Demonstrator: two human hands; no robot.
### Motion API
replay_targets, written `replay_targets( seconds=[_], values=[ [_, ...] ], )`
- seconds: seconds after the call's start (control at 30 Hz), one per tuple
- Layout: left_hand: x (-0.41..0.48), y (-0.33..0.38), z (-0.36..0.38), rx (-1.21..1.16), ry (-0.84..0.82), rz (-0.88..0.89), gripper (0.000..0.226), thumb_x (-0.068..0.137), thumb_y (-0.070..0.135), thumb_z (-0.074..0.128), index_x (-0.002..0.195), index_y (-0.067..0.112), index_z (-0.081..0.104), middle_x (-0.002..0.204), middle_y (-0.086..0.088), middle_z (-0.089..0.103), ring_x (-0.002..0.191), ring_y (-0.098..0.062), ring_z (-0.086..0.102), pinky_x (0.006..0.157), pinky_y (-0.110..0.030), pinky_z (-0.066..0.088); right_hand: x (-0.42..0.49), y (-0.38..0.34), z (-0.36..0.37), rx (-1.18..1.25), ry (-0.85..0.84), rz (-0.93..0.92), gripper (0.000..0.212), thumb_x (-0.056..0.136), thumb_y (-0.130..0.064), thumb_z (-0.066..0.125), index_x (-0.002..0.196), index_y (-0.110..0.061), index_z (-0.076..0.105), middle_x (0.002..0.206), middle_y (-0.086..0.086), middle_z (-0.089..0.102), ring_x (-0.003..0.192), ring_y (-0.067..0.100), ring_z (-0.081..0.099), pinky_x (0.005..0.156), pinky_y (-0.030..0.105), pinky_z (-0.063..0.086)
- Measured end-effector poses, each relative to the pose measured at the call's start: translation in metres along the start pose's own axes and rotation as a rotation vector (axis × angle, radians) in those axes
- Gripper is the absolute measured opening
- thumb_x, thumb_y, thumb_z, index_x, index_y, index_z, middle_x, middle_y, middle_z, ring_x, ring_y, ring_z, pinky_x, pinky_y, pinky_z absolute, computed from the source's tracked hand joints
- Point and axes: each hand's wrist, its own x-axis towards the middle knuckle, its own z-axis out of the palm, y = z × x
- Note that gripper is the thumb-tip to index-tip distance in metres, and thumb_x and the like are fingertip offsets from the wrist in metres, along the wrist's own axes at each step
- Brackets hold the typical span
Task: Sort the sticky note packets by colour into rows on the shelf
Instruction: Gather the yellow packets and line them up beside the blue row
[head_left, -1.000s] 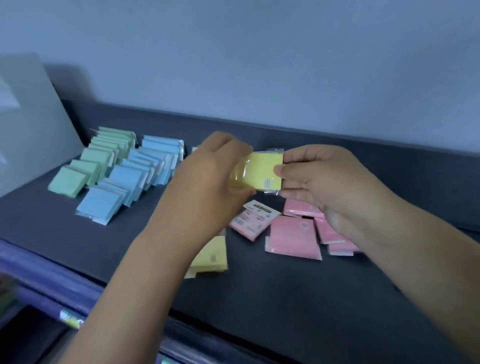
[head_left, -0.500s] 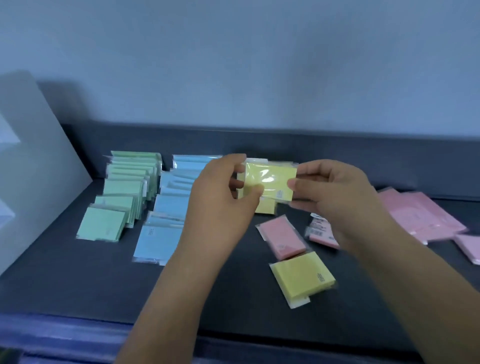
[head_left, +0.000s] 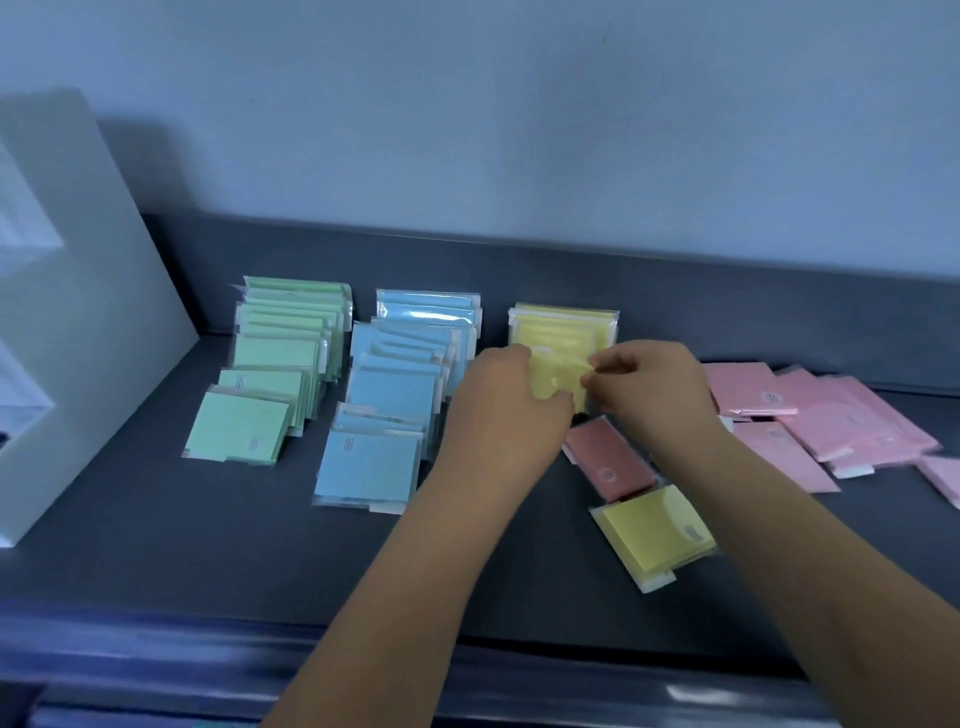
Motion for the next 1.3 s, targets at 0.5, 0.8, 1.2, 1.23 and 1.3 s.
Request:
replay_targets(
  seconds=[0.5, 0.8, 1.2, 1.23, 1.3],
  values=[
    [-0.004, -0.007, -0.001, -0.054, -0.061, -0.029, 0.054, 0.082, 0.034, 0.077, 0.131, 0.022, 0.056, 0.117, 0.008, 0.059, 0.1, -0.01, 0.056, 0.074, -0.024, 0.049, -0.002, -0.004, 0.0, 0.033, -0.006, 0.071, 0.026, 0.079, -0.024, 0.076, 0.104, -0.027, 0.074, 0.093, 0.0, 0.076, 0.085, 0.02, 0.074, 0.086, 0.041, 0.06],
    [-0.035, -0.005, -0.015, -0.012, -0.162, 0.192, 0.048, 0.086, 0.044, 0.072, 0.131, 0.04, 0.054, 0.126, 0.028, 0.051, 0.11, 0.011, 0.043, 0.088, -0.013, 0.036, -0.054, -0.006, -0.07, 0.136, -0.077, 0.089, 0.013, 0.088, -0.032, 0.077, 0.101, -0.034, 0.076, 0.088, -0.016, 0.077, 0.08, 0.0, 0.07, 0.074, 0.028, 0.052],
    [-0.062, -0.011, 0.016, 0.482, -0.409, 0.429, 0.087, 0.062, 0.091, 0.049, 0.136, 0.048, 0.035, 0.132, 0.03, 0.034, 0.121, -0.004, 0.033, 0.099, -0.03, 0.035, -0.103, 0.048, -0.085, -0.082, -0.156, 0.163, 0.018, 0.083, -0.034, 0.079, 0.099, -0.039, 0.072, 0.087, -0.029, 0.07, 0.081, -0.007, 0.064, 0.07, 0.016, 0.045],
    [-0.062, -0.013, 0.018, 0.468, -0.4, 0.428, 0.081, 0.064, 0.088, 0.049, 0.134, 0.047, 0.039, 0.129, 0.029, 0.037, 0.118, -0.004, 0.035, 0.097, -0.029, 0.037, -0.105, 0.049, -0.084, -0.056, -0.143, 0.173, 0.018, 0.084, -0.034, 0.079, 0.1, -0.038, 0.072, 0.087, -0.028, 0.07, 0.081, -0.006, 0.064, 0.071, 0.017, 0.046],
    [-0.065, -0.015, 0.022, 0.383, -0.382, 0.422, 0.063, 0.069, 0.075, 0.051, 0.123, 0.043, 0.048, 0.117, 0.025, 0.049, 0.107, -0.006, 0.043, 0.09, -0.031, 0.045, -0.108, 0.05, -0.081, 0.024, -0.104, 0.201, 0.019, 0.085, -0.03, 0.079, 0.101, -0.037, 0.073, 0.085, -0.022, 0.073, 0.079, -0.003, 0.067, 0.075, 0.022, 0.049]
  ],
)
